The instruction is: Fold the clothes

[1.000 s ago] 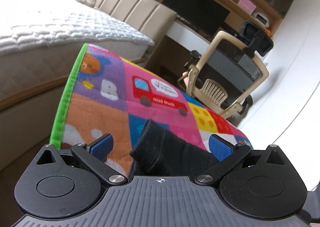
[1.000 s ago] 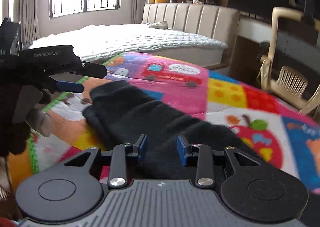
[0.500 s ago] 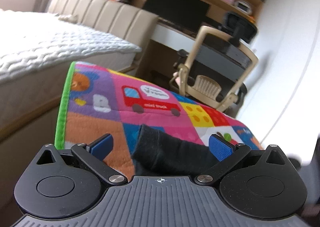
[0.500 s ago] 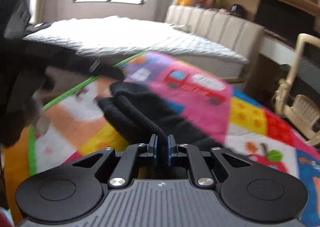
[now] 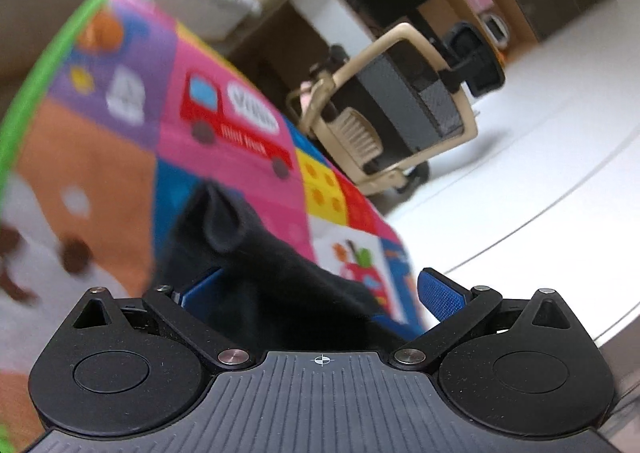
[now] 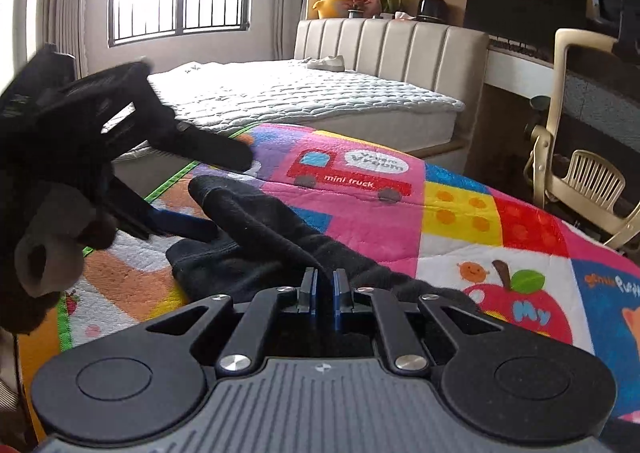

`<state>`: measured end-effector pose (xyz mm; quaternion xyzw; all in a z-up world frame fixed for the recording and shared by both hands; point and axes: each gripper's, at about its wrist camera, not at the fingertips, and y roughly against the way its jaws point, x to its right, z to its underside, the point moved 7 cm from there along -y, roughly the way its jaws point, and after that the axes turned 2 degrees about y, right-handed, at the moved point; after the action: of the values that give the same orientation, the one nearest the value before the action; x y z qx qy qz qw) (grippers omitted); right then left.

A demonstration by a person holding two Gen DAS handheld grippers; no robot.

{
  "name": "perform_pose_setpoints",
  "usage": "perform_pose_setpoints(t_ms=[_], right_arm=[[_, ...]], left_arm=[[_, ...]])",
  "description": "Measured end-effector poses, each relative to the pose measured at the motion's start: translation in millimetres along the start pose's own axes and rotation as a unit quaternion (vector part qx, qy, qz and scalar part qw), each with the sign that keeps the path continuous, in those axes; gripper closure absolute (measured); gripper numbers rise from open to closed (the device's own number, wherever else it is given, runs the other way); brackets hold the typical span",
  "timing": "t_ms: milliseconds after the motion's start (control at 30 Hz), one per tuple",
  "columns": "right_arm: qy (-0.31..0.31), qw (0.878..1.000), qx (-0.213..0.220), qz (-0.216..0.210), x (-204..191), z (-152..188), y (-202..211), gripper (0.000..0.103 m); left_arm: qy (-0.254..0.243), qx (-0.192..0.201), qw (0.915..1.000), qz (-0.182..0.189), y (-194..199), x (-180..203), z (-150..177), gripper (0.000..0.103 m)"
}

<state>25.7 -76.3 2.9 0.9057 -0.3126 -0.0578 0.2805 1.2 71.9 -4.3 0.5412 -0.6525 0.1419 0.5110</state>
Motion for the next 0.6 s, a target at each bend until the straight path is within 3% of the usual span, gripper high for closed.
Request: perform_pose_setpoints(t_ms=[100,267,300,333,400,467,567,600], right_arm=[[-0.017,1.0,0.002,-0.002,1,7,6,0.096],[-0.089,0.996,0.01,0.027,31,28,41,0.095],[-0.118,0.992,0.012,0.038,46,36,54,0.094],[-0.147,0.988,0.014,0.048,60,45,67,0.094],[-0.215,0.973,0.018,0.086,93,70,97,0.092],[-0.285,0.947,0.021,0.144,128,97,129,0.089],[-0.359,0.907,0.017,0.221,170,133,164,0.075],[-0.367,0.9,0.017,0.235,176,139,169,0.071]], left_arm=[[0.047,-0.01,0.9986,0.022,-17,-5,3,0.0],[0.056,-0.017,0.9983,0.005,-34,-10,6,0.002],[0.056,-0.017,0.9983,0.004,-34,-10,6,0.008],[0.057,-0.018,0.9982,-0.003,-34,-12,7,0.03],[0.068,-0.026,0.997,-0.024,-35,-20,8,0.065],[0.074,-0.033,0.9961,-0.035,-34,-28,12,0.068],[0.043,-0.03,0.9971,-0.055,-32,-29,16,0.072],[0.031,-0.03,0.9971,-0.062,-32,-28,17,0.073]])
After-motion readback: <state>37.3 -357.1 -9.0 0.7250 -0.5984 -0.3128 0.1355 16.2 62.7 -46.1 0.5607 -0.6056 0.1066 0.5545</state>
